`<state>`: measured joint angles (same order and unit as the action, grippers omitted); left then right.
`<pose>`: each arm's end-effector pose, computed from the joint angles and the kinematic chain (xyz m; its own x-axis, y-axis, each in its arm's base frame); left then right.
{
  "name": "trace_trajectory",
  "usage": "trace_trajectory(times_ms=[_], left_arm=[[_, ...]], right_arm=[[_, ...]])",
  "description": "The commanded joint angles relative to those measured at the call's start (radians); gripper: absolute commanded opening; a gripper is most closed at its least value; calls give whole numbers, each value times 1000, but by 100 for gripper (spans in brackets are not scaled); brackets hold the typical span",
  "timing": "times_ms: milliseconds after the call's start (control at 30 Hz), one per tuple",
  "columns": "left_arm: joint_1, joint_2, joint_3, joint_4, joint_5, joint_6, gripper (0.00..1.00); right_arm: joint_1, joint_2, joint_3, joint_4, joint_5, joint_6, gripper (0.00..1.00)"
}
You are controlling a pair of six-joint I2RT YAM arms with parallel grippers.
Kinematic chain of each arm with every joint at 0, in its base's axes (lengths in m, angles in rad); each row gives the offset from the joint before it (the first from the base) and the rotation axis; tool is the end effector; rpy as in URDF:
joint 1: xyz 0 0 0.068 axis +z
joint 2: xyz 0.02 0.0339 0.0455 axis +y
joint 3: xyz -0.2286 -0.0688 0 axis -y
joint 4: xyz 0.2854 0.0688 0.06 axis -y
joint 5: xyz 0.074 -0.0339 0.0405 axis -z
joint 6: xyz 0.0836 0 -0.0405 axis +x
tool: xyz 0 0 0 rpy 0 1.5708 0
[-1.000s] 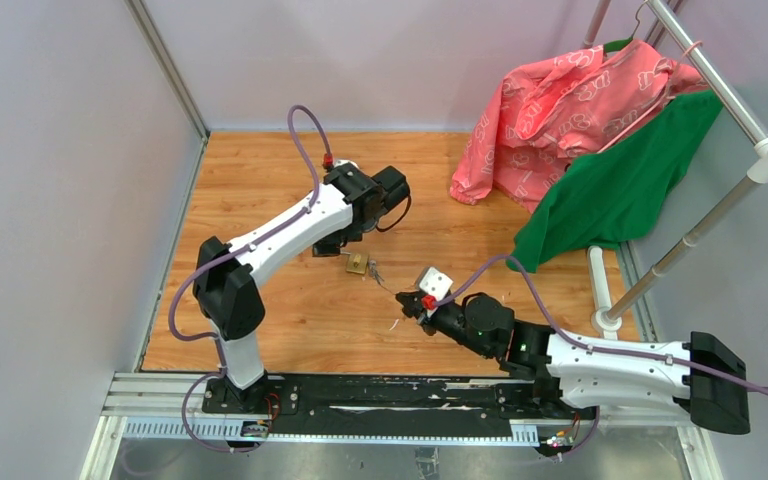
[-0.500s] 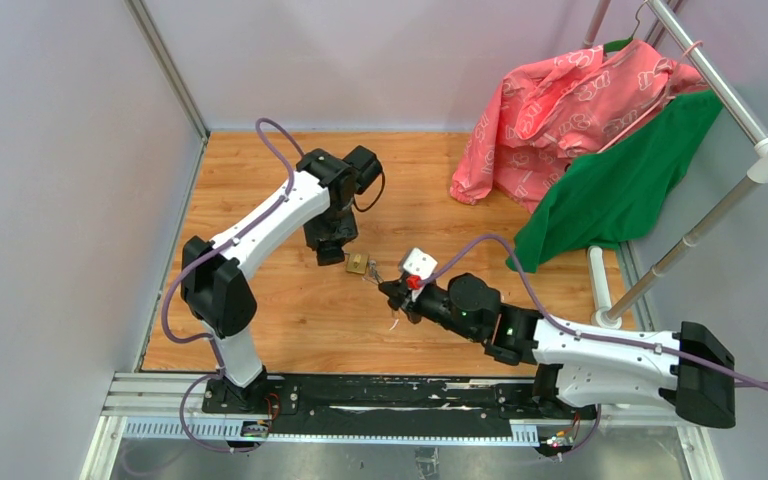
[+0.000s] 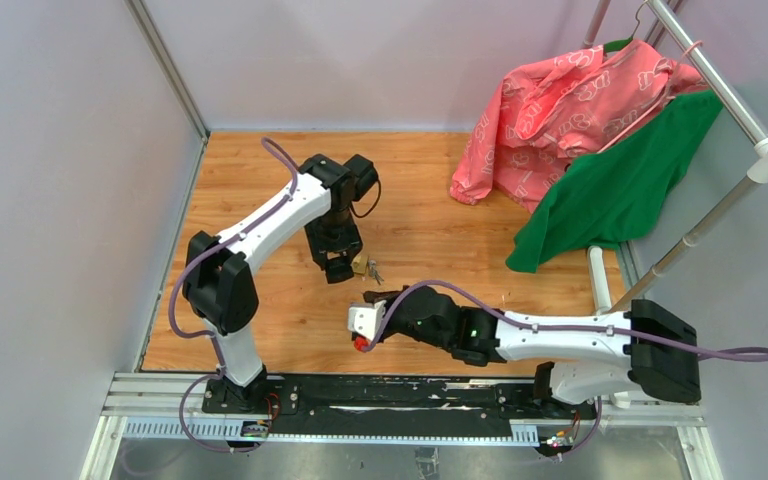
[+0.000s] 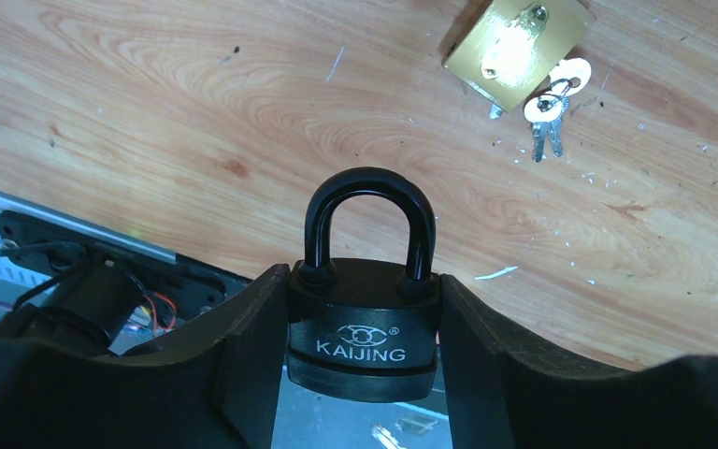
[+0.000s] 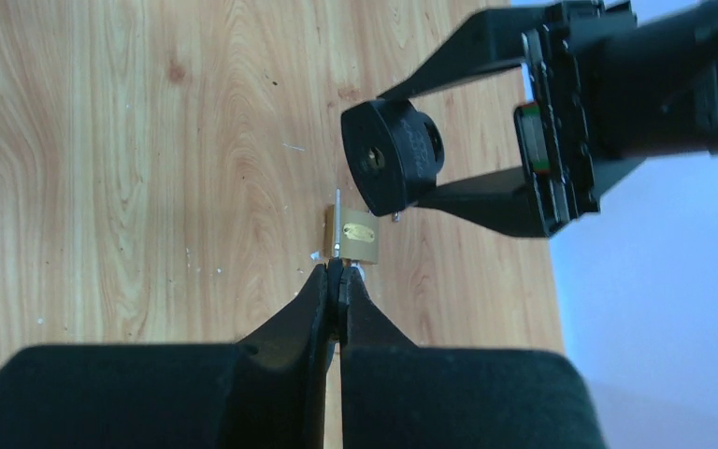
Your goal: Unlock with the key
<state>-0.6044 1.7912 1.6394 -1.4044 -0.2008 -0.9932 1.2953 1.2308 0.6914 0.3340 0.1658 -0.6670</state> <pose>0.3085 -0.1928 0.1968 -0.9137 -0.3666 -0.1750 -0.3865 0.9172 0.0967 0.1146 0.3548 0.2020 0.5164 -0.4164 -0.7483 -0.7455 0.2115 -0.6321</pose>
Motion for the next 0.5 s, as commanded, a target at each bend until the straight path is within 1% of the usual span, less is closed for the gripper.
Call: trace_trajectory(times_ms=[0, 300, 467], left_arm=[[28, -4, -16, -41, 61, -37, 0], [72, -35, -71, -39, 148, -73, 0], [84, -45, -75, -39, 184, -83, 0]], right_arm=[[46, 45, 46, 24, 45, -202, 0], [92, 165, 98, 85, 164, -334, 0], [99, 205, 126, 80, 178, -359, 0]])
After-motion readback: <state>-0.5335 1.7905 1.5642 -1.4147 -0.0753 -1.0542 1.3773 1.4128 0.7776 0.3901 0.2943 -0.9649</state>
